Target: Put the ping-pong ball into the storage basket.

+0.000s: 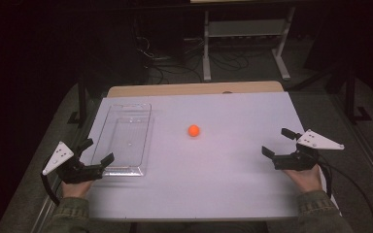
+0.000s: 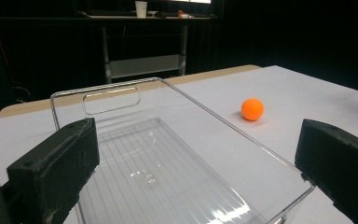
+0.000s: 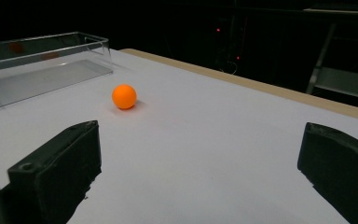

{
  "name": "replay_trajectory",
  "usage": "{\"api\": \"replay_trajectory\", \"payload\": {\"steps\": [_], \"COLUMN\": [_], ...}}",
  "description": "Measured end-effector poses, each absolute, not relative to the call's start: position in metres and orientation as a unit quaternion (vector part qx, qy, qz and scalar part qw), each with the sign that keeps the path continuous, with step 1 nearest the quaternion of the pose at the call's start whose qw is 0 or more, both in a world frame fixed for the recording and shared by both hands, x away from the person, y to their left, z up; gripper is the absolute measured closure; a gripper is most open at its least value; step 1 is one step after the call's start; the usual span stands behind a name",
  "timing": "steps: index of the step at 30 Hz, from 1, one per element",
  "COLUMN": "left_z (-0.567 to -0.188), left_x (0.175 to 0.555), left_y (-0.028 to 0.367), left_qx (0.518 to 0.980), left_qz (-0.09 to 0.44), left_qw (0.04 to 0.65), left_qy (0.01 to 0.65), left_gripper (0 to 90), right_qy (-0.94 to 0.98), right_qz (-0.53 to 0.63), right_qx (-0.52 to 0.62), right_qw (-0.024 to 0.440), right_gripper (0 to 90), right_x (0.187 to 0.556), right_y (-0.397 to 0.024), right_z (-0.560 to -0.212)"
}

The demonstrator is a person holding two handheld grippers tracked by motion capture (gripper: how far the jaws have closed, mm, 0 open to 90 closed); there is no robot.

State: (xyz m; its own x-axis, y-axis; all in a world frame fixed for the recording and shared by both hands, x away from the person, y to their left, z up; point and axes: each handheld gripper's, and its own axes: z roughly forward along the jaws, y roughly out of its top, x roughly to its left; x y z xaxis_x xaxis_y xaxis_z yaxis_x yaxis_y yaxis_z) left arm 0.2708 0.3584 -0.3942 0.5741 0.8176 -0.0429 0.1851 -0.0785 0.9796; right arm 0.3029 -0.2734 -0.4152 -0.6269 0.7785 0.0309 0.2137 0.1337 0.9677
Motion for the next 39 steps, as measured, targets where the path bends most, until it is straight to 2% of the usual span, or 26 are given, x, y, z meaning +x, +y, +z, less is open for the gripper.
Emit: {"api": "replay_trajectory", "payload": {"steps": [39], "left_z": [-0.359], "left_x": [0.282], "left_y": [0.335], "left_qx": [0.751], "left_qz": [0.250], "left_qw": [0.506], "left_qy": [0.343], "left_gripper": [0.0], "right_qy": [0.711], "right_qz": [0.561], "right_qx": [0.343], "right_qw": [0.249], "right_gripper": [0.0], "right_x": [0.302], "right_y": [-0.271], "right_z": [-0.417]}}
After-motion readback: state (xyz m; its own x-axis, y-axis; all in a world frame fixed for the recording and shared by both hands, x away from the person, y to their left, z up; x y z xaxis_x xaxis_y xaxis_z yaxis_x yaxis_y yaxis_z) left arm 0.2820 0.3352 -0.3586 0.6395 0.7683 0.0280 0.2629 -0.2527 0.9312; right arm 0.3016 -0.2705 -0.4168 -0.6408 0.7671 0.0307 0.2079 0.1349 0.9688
